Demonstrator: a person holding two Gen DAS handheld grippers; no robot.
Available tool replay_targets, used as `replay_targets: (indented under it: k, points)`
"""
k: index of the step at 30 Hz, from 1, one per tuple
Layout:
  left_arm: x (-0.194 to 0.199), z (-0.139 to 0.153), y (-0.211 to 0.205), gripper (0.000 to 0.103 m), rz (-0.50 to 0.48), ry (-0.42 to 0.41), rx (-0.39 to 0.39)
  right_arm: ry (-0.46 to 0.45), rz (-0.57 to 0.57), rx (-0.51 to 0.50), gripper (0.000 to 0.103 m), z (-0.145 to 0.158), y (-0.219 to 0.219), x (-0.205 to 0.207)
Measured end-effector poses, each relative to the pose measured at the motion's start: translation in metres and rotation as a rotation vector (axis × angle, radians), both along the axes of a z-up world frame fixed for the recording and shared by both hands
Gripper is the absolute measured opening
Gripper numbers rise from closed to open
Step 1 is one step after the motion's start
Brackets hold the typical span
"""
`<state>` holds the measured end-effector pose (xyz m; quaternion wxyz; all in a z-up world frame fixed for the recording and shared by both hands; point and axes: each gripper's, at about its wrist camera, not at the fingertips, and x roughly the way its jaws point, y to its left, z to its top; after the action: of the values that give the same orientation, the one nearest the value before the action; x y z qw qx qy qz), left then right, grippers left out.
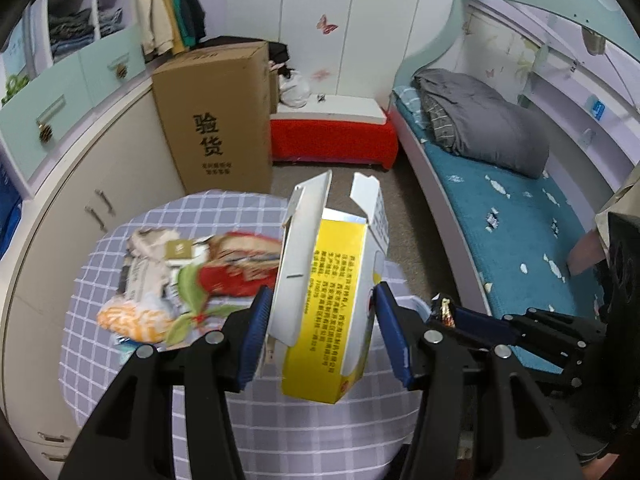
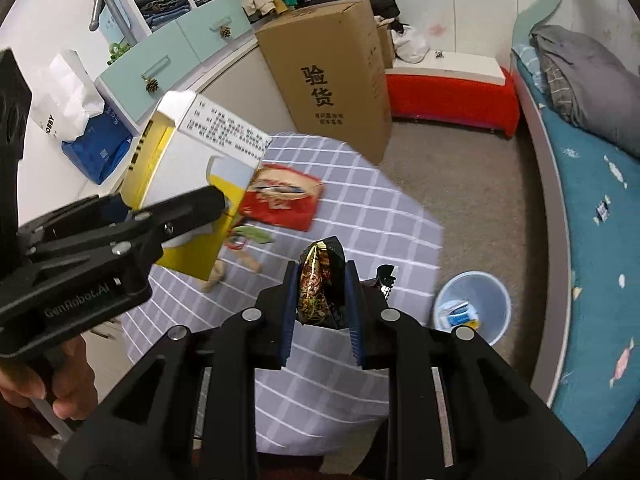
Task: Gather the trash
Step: 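Carry the yellow box to the blue bucket and release it with the left gripper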
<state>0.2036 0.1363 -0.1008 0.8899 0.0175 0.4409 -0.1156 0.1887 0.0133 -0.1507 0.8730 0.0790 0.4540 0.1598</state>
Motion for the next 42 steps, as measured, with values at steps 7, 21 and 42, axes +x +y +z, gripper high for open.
replay_targets:
  k: [7, 21, 42]
  points:
    - [0.009, -0.002, -0.073, 0.052, -0.012, -0.016, -0.015, -0.026, -0.025, -0.019, 0.023, 0.002, -0.076, 0.011]
    - [0.043, -0.007, -0.177, 0.052, -0.059, -0.021, 0.029, -0.071, -0.162, 0.036, 0.035, -0.002, -0.189, 0.029]
    - [0.072, -0.035, -0.217, 0.052, -0.126, 0.049, 0.088, -0.054, -0.266, 0.019, 0.074, -0.014, -0.223, 0.033]
